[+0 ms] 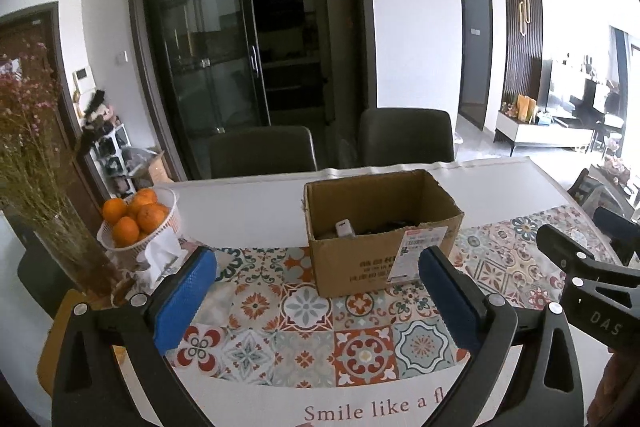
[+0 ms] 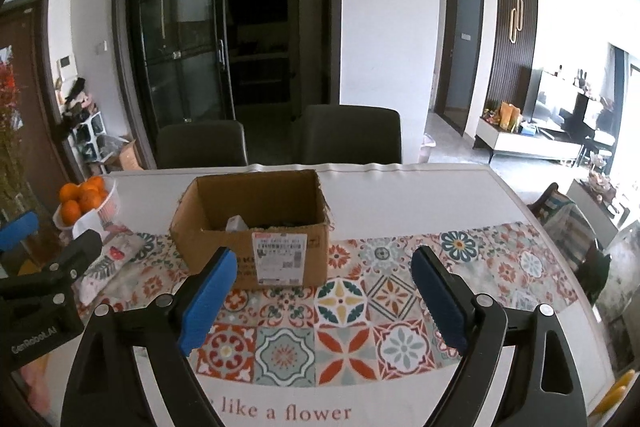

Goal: Organize rigid objects

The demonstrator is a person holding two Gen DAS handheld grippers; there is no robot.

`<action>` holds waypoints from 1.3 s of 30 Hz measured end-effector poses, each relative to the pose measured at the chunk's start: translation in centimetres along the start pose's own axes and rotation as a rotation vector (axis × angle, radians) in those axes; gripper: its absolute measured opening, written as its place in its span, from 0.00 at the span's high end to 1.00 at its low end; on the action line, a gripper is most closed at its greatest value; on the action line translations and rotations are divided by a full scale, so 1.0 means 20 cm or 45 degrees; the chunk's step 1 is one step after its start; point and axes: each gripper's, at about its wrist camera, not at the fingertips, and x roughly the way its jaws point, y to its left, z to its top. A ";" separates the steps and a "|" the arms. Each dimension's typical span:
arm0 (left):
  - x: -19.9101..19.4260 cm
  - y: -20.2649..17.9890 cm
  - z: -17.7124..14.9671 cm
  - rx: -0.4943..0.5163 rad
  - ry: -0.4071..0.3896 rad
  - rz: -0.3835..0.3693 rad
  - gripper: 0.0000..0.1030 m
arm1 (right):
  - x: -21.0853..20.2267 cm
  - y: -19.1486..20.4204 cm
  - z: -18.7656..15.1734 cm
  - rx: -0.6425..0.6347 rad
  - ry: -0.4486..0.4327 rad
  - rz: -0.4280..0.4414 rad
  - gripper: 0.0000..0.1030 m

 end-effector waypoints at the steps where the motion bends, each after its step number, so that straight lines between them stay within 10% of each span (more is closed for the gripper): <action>1: -0.02 0.00 0.00 0.004 -0.007 0.006 0.00 | -0.02 0.00 -0.01 0.002 -0.002 -0.001 0.13; 39: -0.20 -0.03 0.06 0.003 -0.119 -0.031 0.00 | -0.26 -0.05 0.01 0.032 -0.121 -0.034 0.13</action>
